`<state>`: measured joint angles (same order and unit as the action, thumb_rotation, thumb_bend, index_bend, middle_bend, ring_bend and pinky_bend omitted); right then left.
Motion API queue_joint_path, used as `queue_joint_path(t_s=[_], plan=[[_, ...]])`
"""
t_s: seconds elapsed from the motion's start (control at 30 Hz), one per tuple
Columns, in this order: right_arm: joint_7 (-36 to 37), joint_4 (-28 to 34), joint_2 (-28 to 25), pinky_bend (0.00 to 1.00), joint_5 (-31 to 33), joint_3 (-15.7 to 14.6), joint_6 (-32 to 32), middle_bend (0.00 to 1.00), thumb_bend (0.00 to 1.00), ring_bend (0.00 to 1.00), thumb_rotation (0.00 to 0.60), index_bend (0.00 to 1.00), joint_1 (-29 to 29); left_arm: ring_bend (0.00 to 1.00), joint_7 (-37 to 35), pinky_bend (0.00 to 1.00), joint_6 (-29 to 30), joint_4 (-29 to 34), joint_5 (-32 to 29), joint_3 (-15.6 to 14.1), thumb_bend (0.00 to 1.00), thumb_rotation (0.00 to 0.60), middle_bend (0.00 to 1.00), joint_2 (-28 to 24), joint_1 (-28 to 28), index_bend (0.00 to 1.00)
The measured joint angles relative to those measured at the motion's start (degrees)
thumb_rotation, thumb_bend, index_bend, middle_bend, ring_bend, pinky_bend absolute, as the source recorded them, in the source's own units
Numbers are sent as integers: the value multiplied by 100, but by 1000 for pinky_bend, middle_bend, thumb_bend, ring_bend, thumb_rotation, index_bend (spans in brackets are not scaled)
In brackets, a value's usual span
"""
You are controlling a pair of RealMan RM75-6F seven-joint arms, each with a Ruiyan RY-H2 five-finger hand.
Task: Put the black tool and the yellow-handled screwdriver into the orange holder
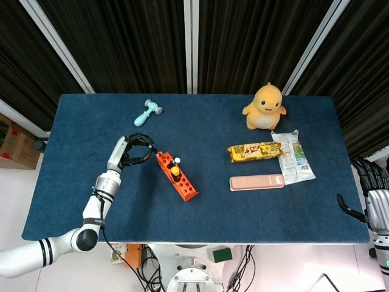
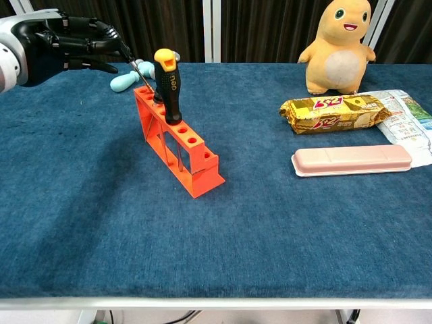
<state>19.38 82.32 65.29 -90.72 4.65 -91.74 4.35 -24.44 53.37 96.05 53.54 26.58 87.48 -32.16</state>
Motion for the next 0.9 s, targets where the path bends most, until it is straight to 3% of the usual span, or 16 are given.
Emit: queue_joint_path(t_s=[0.9], plan=[[-48, 6, 12, 0, 23, -1, 66, 0, 341, 0, 600, 0, 24, 220, 43, 290, 160, -116, 143, -201, 404, 600, 411, -23, -64, 655]])
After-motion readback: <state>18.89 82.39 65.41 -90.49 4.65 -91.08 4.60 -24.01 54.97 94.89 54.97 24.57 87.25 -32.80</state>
